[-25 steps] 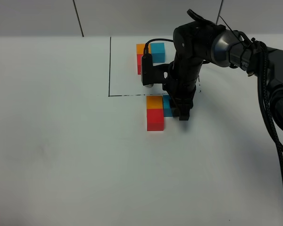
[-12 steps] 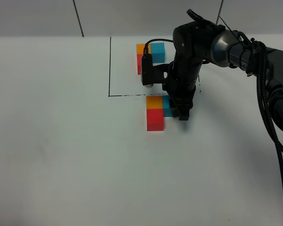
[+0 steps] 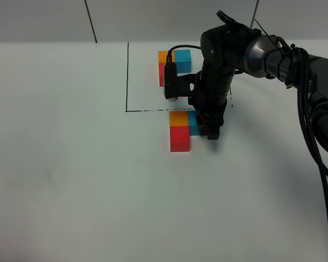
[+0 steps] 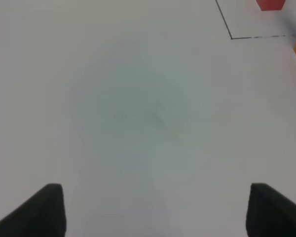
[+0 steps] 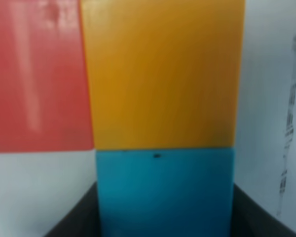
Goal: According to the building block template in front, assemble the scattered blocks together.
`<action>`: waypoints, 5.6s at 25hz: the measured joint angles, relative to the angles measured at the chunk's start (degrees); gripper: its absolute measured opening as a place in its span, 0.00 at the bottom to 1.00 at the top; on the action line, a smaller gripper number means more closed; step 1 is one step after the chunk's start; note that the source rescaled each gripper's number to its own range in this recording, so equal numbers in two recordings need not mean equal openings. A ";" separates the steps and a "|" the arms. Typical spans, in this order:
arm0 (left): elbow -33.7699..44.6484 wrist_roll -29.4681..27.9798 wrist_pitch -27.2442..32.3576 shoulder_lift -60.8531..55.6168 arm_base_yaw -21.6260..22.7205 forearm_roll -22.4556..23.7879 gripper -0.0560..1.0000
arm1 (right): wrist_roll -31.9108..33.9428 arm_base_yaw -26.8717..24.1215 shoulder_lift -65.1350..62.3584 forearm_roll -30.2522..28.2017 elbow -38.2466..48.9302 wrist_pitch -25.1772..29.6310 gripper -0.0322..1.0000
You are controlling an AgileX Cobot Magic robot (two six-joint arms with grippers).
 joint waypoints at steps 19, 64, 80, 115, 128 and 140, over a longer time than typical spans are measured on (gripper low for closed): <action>0.00 0.07 0.00 0.00 0.00 0.00 0.63 | 27.03 -15.96 -11.92 8.36 0.73 3.20 0.75; 0.00 0.02 0.00 0.00 0.00 0.00 0.63 | 48.90 -19.43 -121.06 3.94 75.56 2.42 0.76; 0.00 0.02 0.00 0.00 0.00 0.00 0.63 | 57.20 -15.98 -127.71 2.11 75.78 2.12 0.76; 0.00 0.02 0.00 0.00 0.00 0.00 0.63 | 64.71 -15.98 -127.82 -3.50 75.78 2.12 0.76; 0.00 0.02 0.00 0.00 0.00 0.00 0.63 | 64.67 -21.83 -131.72 -3.66 75.92 2.12 0.76; 0.00 0.02 0.00 0.00 0.00 0.00 0.63 | 64.56 -22.96 -131.72 -3.66 75.92 2.12 0.76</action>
